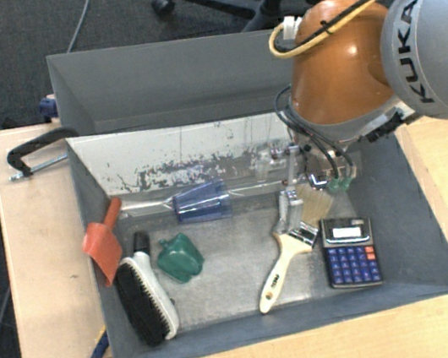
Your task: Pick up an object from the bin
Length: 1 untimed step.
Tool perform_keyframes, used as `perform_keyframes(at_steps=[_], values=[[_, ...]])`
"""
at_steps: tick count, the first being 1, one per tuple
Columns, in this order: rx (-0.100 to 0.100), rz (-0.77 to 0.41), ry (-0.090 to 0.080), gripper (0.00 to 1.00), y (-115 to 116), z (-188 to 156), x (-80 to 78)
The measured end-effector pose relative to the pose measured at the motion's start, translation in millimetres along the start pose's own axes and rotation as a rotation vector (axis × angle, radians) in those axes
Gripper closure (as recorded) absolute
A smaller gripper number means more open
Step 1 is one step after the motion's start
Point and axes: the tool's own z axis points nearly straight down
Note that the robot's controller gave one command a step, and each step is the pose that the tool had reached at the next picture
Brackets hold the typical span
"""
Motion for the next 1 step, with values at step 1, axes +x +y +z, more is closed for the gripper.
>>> perform_keyframes(at_steps=[1], values=[[-0.001, 0.002, -0.009, 0.00, -0.1, -5.0, -1.2]])
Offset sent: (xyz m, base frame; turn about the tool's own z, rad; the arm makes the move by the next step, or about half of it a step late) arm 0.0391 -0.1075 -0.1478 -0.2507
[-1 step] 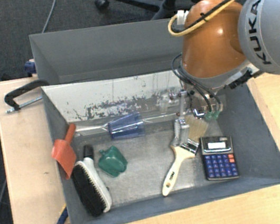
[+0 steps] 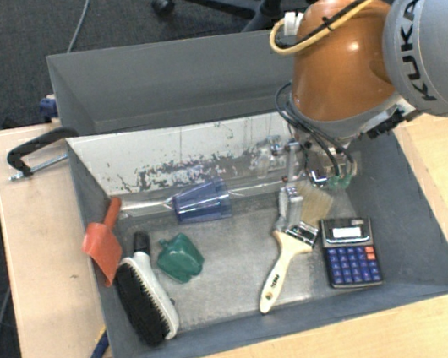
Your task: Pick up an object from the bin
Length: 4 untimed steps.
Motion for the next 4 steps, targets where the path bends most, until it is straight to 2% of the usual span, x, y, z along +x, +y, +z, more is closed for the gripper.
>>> perform_keyframes(at_steps=[1, 2, 3, 4], values=[[0.001, -0.099, -0.001, 0.00, -40, 56, -15.8], [0.000, -0.326, -0.006, 0.00, -91, 68, -33.7], [0.001, -0.140, -0.005, 0.00, -105, 87, -44.7], [-0.002, -0.187, -0.002, 0.00, -101, 155, -41.5]])
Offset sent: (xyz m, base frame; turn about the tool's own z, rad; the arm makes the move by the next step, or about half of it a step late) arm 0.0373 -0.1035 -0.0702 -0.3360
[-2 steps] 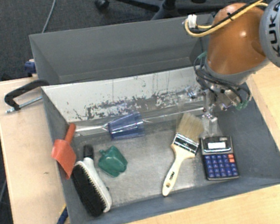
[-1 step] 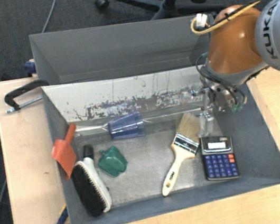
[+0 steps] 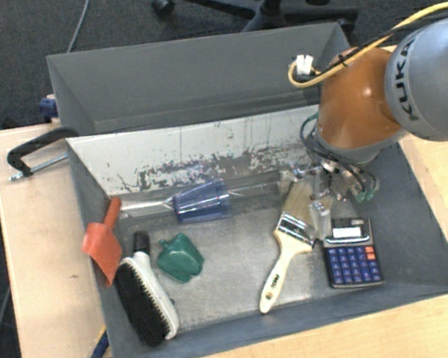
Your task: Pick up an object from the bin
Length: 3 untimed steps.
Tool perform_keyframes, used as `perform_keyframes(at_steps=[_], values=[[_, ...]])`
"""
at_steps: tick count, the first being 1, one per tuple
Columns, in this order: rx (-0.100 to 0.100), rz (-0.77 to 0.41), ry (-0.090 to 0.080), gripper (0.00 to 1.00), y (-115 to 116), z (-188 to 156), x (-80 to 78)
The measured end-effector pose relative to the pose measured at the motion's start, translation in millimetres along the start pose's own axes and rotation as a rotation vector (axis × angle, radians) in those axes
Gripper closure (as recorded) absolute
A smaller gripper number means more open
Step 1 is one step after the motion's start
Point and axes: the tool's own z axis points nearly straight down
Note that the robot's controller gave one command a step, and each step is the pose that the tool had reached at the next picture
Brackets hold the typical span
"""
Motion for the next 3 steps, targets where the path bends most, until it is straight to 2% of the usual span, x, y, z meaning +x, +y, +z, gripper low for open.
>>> perform_keyframes(at_steps=[1, 2, 3], values=[[0.003, 0.206, -0.014, 1.00, 2, -5, -7.8], [0.003, 0.206, -0.014, 1.00, 2, -5, -7.8], [0.004, 0.206, -0.021, 1.00, 2, -52, -9.5]])
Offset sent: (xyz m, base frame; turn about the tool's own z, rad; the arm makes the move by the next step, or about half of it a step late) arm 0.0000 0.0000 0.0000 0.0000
